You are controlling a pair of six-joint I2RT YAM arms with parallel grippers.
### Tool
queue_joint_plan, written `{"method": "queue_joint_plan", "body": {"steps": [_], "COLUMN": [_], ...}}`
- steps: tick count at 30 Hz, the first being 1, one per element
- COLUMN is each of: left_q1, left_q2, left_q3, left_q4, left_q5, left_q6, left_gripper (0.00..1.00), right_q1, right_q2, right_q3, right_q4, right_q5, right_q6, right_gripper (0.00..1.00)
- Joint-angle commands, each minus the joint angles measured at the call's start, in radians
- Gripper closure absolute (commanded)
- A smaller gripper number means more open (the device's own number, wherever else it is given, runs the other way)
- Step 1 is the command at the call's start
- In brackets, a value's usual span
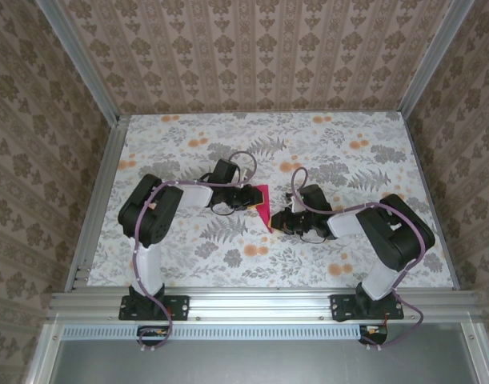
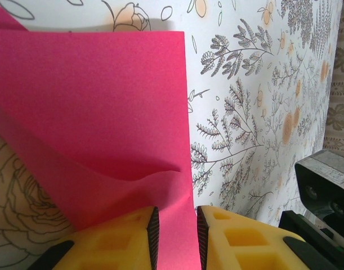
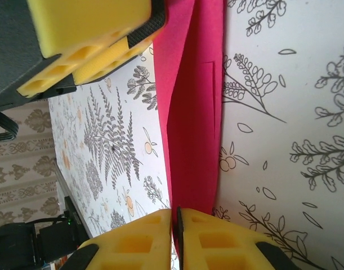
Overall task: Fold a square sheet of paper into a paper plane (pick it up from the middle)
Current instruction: Fold the wing for the fifth time at the center of the table.
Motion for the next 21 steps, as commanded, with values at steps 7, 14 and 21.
{"method": "queue_joint_plan", "body": {"steps": [7, 14, 21], "left_q1": [0.003, 0.004, 0.004], "left_q2": [0.008, 0.003, 0.002], "left_q3": [0.015, 0.022, 0.028], "left_q4": [-0.025, -0.026, -0.031], "left_q5": [0.001, 0.001, 0.002], "left_q6": [0.014, 0.011, 0.010], "left_gripper": [0.73, 0.72, 0.72], "right_q1": [0.017, 0.030, 0.033], "right_q2": [0.019, 0.056, 0.054], "right_q3": [0.031, 0.049, 0.055], "right_q4": [-0.052, -0.096, -0.135], "right_q5": [-0.016, -0.010, 0.012], "right_q6": [-0.024, -0.040, -0.056], "right_gripper": [0.91, 0.92, 0.93]}}
